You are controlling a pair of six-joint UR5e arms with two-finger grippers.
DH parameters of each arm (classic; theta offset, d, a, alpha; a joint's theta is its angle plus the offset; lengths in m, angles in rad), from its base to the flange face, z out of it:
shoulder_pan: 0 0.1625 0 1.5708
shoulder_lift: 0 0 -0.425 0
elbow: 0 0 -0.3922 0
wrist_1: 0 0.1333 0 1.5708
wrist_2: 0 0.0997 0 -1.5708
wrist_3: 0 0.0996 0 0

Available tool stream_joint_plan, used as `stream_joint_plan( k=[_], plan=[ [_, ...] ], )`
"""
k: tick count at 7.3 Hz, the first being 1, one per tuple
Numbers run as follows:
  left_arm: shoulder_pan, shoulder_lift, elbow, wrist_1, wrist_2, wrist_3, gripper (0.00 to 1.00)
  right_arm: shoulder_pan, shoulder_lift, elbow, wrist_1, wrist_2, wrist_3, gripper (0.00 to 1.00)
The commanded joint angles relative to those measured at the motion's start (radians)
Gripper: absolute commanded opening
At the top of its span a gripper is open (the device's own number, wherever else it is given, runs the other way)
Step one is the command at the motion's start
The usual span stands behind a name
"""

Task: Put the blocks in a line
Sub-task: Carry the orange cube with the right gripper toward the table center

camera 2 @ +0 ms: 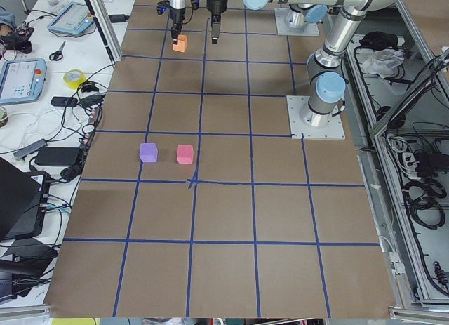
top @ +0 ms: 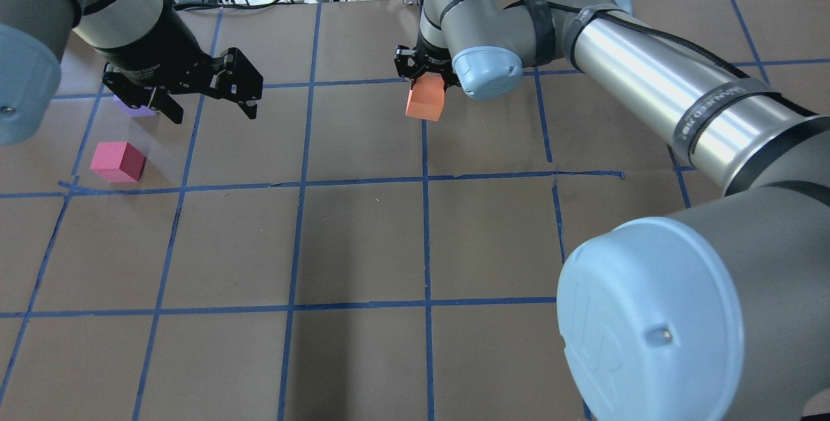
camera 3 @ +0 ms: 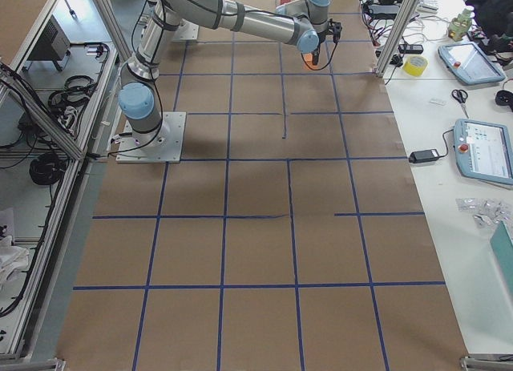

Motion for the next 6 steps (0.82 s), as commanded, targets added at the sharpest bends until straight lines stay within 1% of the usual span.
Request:
stream_joint_plan(
  k=[1,2,3,4,5,6],
  plan=[
    [0.0,0.0,0.0,0.0,0.0,0.0,1.0,0.099,0.099,-0.083,-0.007,0.001,0.105,0.0],
    [0.0,0.0,0.0,0.0,0.001,0.0,1.0,0.113,0.118,-0.106,-0.007,0.001,0.114,0.0],
    [0.0,0.0,0.0,0.0,-0.001,0.0,1.0,0.114,0.122,-0.106,-0.007,0.0,0.118,0.18],
    [0.0,0.0,0.0,0.0,0.0,0.0,1.0,0.114,0.119,-0.107,-0.007,0.0,0.116,0.25],
    [0.0,0.0,0.0,0.0,0.001,0.0,1.0,0.11,0.11,-0.11,0.008,-0.002,0.104,0.21],
    [0.0,0.0,0.0,0.0,0.001,0.0,1.0,0.11,0.11,-0.1,0.008,-0.008,0.104,0.22]
  ],
)
